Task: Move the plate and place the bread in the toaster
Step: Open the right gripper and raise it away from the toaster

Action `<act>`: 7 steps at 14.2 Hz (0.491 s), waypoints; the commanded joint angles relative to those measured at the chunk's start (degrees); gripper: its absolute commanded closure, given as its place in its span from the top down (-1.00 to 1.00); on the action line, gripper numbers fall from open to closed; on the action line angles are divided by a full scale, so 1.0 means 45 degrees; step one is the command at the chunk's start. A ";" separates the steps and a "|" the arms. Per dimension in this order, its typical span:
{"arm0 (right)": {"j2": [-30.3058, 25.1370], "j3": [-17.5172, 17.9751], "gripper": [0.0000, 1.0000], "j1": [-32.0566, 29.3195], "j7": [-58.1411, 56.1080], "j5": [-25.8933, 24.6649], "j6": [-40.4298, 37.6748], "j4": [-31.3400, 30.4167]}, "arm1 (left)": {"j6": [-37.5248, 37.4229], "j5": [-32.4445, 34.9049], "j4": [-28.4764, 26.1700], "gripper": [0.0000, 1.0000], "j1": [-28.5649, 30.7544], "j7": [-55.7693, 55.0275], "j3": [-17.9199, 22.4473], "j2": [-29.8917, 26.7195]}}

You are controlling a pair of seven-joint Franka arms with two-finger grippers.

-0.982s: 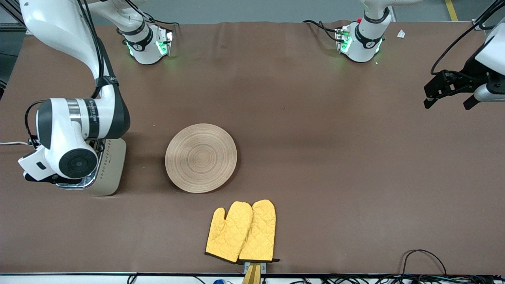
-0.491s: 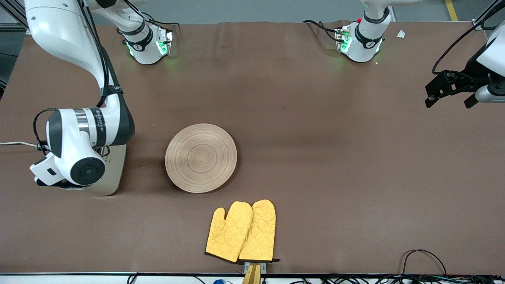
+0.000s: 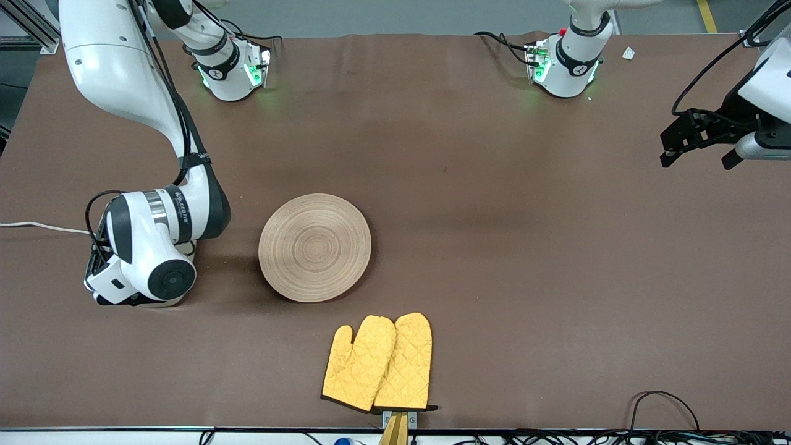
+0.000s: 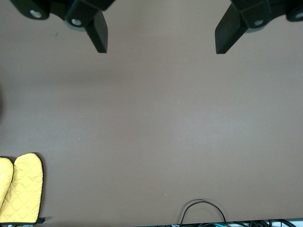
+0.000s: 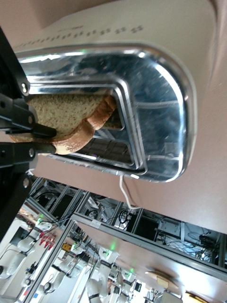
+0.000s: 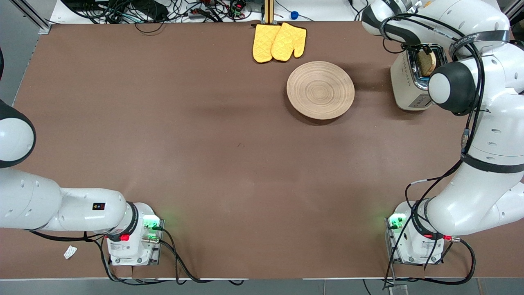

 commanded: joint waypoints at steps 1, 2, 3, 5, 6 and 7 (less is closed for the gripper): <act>-0.0093 0.0068 1.00 -0.0163 0.0116 0.0502 0.0951 -0.0081 | -0.0164 0.0010 0.0069 1.00 0.0003 -0.0059 0.0013 -0.0030; -0.0133 0.0068 1.00 -0.0182 0.0096 0.0929 0.1014 -0.0022 | -0.0145 0.0010 0.0049 1.00 -0.0016 -0.0059 0.0013 -0.0030; -0.0191 0.0029 1.00 -0.0202 0.0096 0.1455 0.1015 0.0056 | -0.0144 0.0029 0.0069 1.00 -0.0017 -0.0097 0.0013 -0.0030; -0.0443 0.0028 1.00 -0.0531 -0.0079 0.2782 0.0976 0.0755 | -0.0144 0.0029 0.0069 1.00 -0.0036 -0.0117 0.0013 -0.0011; -0.0871 0.0067 1.00 -0.0747 -0.0080 0.3678 0.0956 0.0972 | -0.0144 0.0029 0.0088 1.00 -0.0036 -0.0059 0.0013 0.0028; -0.1378 0.0010 1.00 -0.0884 -0.0060 0.4596 0.0956 0.1013 | -0.0164 0.0049 0.0204 1.00 -0.0036 -0.0059 0.0013 0.0067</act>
